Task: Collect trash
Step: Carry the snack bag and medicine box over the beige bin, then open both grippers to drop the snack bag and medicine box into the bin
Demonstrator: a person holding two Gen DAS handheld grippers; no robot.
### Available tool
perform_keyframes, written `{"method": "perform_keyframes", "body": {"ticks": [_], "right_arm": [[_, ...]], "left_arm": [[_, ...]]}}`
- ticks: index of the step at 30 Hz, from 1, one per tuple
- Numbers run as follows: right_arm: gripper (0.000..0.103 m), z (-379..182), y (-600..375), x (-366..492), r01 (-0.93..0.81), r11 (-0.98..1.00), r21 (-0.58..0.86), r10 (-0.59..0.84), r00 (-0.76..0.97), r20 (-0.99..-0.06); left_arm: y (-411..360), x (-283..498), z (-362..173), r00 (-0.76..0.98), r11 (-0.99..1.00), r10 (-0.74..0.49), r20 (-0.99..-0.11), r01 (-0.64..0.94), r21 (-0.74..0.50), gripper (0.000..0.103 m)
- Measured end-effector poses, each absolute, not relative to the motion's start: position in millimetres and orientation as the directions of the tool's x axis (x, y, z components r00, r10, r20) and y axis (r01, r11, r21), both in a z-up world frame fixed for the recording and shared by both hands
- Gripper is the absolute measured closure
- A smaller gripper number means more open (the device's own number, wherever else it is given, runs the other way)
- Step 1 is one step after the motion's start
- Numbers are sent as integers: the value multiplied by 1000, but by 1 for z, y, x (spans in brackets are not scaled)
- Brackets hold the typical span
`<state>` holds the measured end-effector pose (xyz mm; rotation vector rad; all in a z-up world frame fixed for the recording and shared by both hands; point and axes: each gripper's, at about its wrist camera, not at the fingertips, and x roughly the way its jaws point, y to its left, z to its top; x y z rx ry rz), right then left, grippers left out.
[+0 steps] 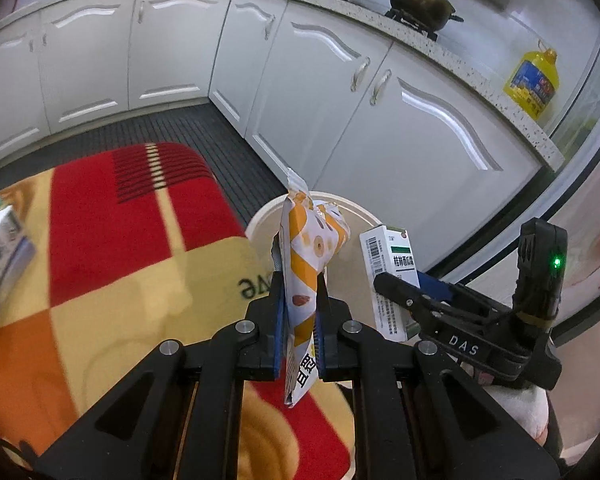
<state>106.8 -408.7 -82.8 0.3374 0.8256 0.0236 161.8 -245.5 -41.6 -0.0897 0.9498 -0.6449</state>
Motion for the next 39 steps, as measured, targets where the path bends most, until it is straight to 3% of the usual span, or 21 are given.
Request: {"method": "perform_keyframes", "body": {"ticks": [14, 17, 18, 20, 21, 22, 39], "right_arm": [[52, -109, -435, 117, 198, 935, 294, 105, 638, -763], [48, -112, -438, 116, 213, 933, 290, 95, 630, -771], [47, -113, -439, 115, 218, 931, 292, 96, 628, -772], [47, -113, -440, 114, 224, 928, 296, 96, 626, -774], [47, -112, -440, 113, 226, 927, 298, 96, 626, -774], [47, -112, -441, 112, 228, 926, 300, 96, 626, -774], [46, -102, -415, 106, 189, 939, 288, 107, 634, -766]], "left_arm": [[-278, 179, -68, 407, 822, -527, -746, 468, -326, 93], [-278, 181, -73, 391, 816, -532, -751, 474, -331, 92], [-278, 181, -74, 384, 816, -529, -757, 474, -330, 89], [-276, 180, -76, 379, 817, -525, -762, 474, -327, 74], [-275, 180, -77, 378, 817, -526, -762, 474, -329, 61], [-274, 179, -77, 376, 815, -529, -760, 473, -333, 57], [-246, 161, -65, 419, 829, -523, -742, 452, -329, 57]]}}
